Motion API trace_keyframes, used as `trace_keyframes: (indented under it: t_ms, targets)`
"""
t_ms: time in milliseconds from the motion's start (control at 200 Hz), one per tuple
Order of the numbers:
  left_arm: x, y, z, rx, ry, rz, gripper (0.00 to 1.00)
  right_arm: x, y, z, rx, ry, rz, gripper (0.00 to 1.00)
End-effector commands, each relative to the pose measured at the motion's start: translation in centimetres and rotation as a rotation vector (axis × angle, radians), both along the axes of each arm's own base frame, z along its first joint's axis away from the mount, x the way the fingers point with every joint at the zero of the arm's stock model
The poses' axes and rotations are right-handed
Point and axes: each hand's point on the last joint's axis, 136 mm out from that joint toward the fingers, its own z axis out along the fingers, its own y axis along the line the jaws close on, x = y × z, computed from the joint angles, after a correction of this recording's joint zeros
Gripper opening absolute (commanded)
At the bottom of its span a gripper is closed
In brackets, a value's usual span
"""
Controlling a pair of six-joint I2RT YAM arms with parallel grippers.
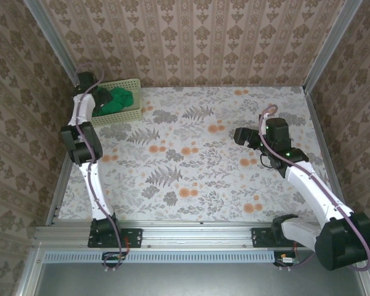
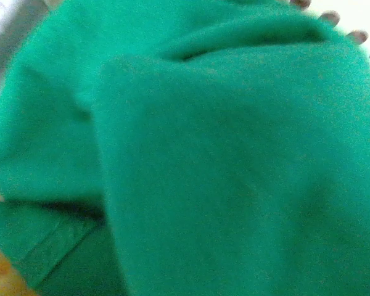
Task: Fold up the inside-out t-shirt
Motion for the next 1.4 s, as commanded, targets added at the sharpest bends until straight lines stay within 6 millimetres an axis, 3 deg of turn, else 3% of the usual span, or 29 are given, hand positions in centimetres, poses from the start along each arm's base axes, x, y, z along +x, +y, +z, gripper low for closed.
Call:
trace_keyframes:
  t_ms: [0,185,305,485,700,945,1040,1140,1295,1395]
  targets:
    - [0.4,0.0,-0.7,-0.031,0.014,-0.013,0.82,-0.1,0.1,-0.4,-0.028,0.016,0.005,1.00]
    - [2.3,1.7,-1.6,0.010,-0.019,-0.011,0.53,-0.2,0.6,-0.5,-0.031,0.033,0.024,1.00]
    - [3.2,2.7,0.0,0.001,-0.068,-0.008,0.37,-0.5,0.5,-0.2,-0.027,0.024,0.018,1.00]
    - [3.6,2.3,5.4,0.026,-0.163,-0.046,0.22,-0.9,0.3,0.1,-0.020,0.023,0.006,1.00]
    - [2.4,1.2,12.2,0.020,-0.242,-0.063,0.04,-1.4,-0.1,0.7,0.001,0.029,-0.034,1.00]
    - [-0.2,-1.5,21.8,0.029,-0.371,-0.106,0.00,-2.4,-0.2,2.1,0.016,0.030,-0.038,1.00]
    - [-1.8,-3.1,25.4,0.018,-0.418,-0.136,0.00,-3.3,-0.4,2.5,0.024,0.019,-0.043,1.00]
    - [-3.9,-6.3,29.8,0.029,-0.477,-0.204,0.00,-4.2,-0.7,2.8,0.028,0.015,-0.050,1.00]
    - [-9.0,-13.3,36.8,0.123,-0.578,-0.329,0.00,-5.5,-0.8,2.9,0.026,0.033,-0.043,1.00]
    - [-12.4,-18.4,39.2,0.129,-0.622,-0.407,0.00,-6.1,-1.0,3.1,0.021,0.039,-0.039,1.00]
